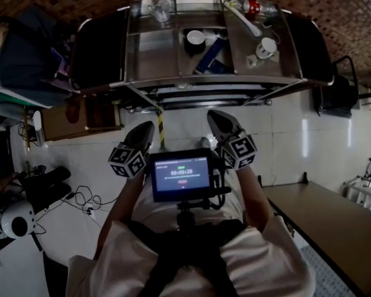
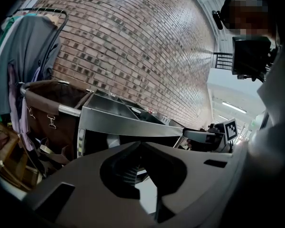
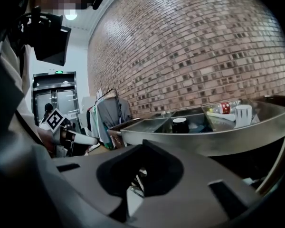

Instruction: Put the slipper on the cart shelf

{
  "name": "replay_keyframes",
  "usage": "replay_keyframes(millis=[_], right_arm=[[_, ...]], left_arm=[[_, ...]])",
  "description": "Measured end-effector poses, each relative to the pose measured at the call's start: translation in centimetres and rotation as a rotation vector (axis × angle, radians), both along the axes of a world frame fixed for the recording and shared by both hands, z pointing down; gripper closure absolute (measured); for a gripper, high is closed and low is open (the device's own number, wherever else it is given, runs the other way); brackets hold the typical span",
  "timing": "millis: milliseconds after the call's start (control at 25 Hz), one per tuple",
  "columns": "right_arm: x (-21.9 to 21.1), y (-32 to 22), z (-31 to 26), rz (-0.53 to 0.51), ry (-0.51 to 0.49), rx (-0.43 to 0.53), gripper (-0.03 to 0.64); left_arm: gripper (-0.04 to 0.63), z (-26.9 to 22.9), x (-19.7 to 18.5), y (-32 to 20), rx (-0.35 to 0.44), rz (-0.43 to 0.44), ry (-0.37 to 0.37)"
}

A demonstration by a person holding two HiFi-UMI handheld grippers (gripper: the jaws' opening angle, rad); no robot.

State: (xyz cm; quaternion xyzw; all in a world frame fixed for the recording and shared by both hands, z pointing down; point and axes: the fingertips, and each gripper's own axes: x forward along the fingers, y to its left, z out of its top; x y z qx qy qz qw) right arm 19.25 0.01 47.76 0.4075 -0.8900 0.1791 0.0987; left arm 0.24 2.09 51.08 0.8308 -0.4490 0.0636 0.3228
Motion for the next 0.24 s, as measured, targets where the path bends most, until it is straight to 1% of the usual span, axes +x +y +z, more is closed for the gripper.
replay_keyframes(millis=[240], right_arm=[[0.35,-0.39,0.4,-0.008,0.024,0.002,0.603]], left_arm=[[0.594,0.02,0.47,-0.17,0.0,0.008,-0.015]])
